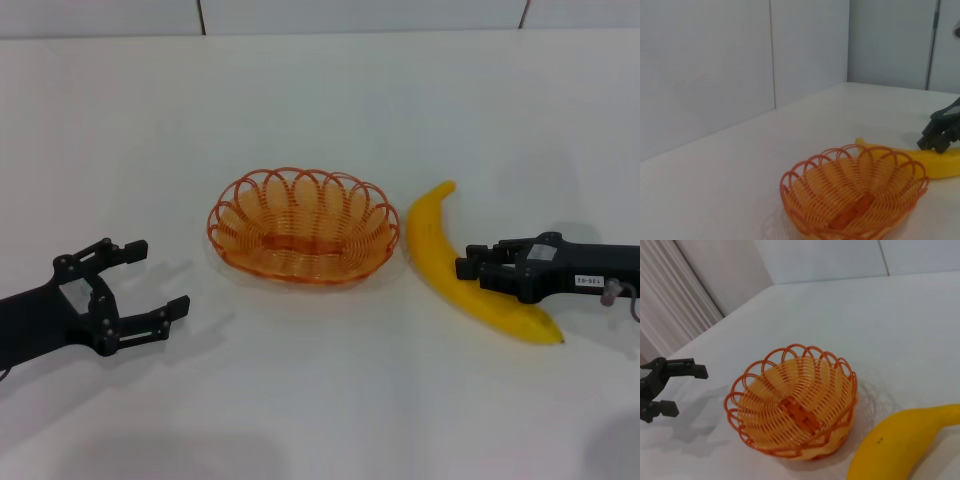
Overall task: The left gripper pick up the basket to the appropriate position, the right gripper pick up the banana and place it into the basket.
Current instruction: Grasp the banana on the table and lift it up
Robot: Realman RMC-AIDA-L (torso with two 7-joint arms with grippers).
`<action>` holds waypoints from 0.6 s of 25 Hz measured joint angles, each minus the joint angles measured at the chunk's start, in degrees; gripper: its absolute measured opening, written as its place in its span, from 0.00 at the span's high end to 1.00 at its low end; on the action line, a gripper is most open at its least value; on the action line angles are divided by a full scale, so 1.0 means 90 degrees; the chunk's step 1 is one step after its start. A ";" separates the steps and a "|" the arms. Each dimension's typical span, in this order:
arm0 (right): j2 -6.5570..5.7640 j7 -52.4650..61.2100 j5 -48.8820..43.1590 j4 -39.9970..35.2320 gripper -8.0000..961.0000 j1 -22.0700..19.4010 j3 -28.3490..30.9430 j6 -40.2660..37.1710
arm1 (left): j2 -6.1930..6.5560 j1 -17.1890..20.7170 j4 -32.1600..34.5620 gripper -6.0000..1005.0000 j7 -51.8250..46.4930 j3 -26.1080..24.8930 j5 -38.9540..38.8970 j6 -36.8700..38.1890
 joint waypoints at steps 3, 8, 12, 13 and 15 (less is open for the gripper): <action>-0.0013 0.0000 0.0047 -0.0002 0.66 -0.0002 0.0028 -0.0038 | 0.0000 0.0004 0.0000 0.09 0.0001 0.0000 0.0000 -0.0001; -0.0181 -0.0220 0.0887 -0.0044 0.75 -0.0076 0.0048 -0.0346 | 0.0001 0.0004 0.0000 0.09 0.0047 0.0000 0.0001 -0.0001; -0.0444 -0.0324 0.1413 -0.0032 0.79 -0.0097 0.0047 -0.0777 | 0.0005 -0.0029 0.0000 0.09 0.0071 0.0000 0.0018 -0.0001; -0.0511 -0.0338 0.1452 -0.0019 0.79 -0.0098 0.0047 -0.0905 | 0.0004 -0.0062 0.0000 0.09 0.0126 0.0000 0.0023 -0.0001; -0.0645 -0.0349 0.1473 0.0042 0.79 -0.0097 0.0061 -0.1086 | -0.0006 -0.0090 0.0000 0.09 0.0183 0.0004 0.0015 0.0001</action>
